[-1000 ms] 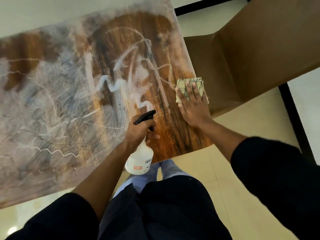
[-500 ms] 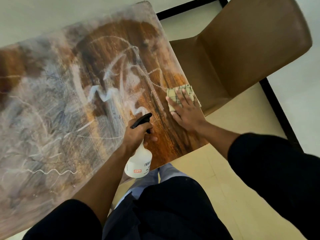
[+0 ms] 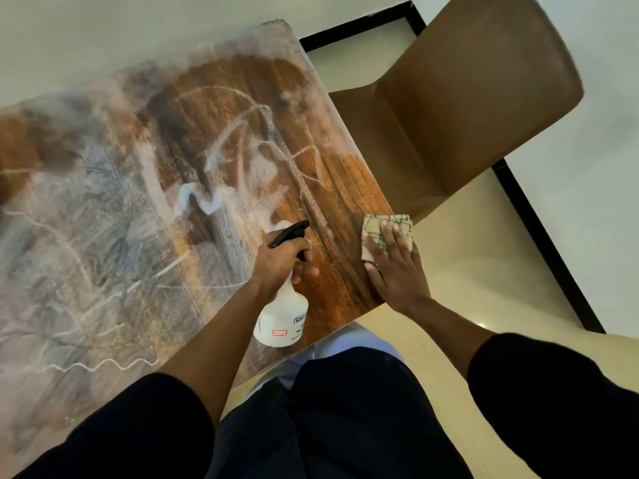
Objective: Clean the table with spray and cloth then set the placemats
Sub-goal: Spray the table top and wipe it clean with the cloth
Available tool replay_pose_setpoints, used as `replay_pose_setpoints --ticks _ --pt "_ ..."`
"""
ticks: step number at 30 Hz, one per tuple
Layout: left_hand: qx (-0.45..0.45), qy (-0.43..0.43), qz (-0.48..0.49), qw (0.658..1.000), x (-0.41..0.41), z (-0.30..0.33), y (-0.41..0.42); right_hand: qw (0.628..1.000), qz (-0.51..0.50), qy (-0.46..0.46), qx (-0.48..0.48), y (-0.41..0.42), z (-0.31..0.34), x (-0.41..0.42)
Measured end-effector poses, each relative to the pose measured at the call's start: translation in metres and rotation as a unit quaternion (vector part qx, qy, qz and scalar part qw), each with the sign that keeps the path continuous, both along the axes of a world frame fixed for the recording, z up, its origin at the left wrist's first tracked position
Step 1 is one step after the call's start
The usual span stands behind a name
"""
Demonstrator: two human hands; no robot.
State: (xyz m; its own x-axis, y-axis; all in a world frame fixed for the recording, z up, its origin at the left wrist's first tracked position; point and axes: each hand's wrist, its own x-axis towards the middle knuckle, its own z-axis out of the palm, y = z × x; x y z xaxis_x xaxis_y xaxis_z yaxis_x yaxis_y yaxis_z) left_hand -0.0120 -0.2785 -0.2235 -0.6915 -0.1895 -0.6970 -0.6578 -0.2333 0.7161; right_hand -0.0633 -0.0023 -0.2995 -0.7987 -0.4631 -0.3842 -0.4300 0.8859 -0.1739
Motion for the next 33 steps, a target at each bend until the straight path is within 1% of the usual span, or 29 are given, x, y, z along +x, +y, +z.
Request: replay_pose_setpoints --ticks 2,5,8,14,17,20,24,28,30,33 --pt "0.008 -0.004 -0.001 1.0 -0.002 -0.001 0.002 1.0 -0.021 -0.009 0.005 0.013 -0.001 0.016" --pt "0.01 -0.011 -0.005 1.0 -0.006 -0.003 0.007 1.0 -0.021 -0.015 0.006 0.009 0.0 0.009" --pt "0.008 -0.016 -0.003 1.0 -0.011 -0.005 0.01 1.0 -0.005 -0.013 0.006 -0.008 -0.001 -0.023" --pt "-0.007 -0.022 0.027 0.999 -0.025 -0.009 0.009 0.999 0.034 -0.029 -0.006 -0.071 -0.002 -0.115" --pt "-0.014 -0.039 0.031 0.999 -0.035 -0.015 0.009 0.998 0.044 -0.035 0.002 -0.09 0.001 -0.139" --pt "-0.015 -0.055 0.034 0.998 -0.047 -0.018 0.008 0.999 0.041 -0.027 -0.007 -0.087 0.002 -0.131" --pt "-0.004 -0.061 0.052 0.997 -0.065 -0.014 0.003 0.998 0.042 -0.002 -0.039 -0.051 0.0 -0.09" --pt "-0.007 -0.069 0.071 0.995 -0.082 -0.014 -0.003 0.999 0.04 0.006 -0.032 -0.022 -0.005 -0.058" --pt "-0.023 -0.071 0.086 0.993 -0.089 -0.014 -0.006 0.998 0.054 0.0 -0.027 -0.023 -0.008 -0.067" --pt "-0.063 -0.069 0.117 0.989 -0.097 -0.013 -0.009 0.995 0.101 -0.002 -0.023 -0.043 -0.01 -0.109"
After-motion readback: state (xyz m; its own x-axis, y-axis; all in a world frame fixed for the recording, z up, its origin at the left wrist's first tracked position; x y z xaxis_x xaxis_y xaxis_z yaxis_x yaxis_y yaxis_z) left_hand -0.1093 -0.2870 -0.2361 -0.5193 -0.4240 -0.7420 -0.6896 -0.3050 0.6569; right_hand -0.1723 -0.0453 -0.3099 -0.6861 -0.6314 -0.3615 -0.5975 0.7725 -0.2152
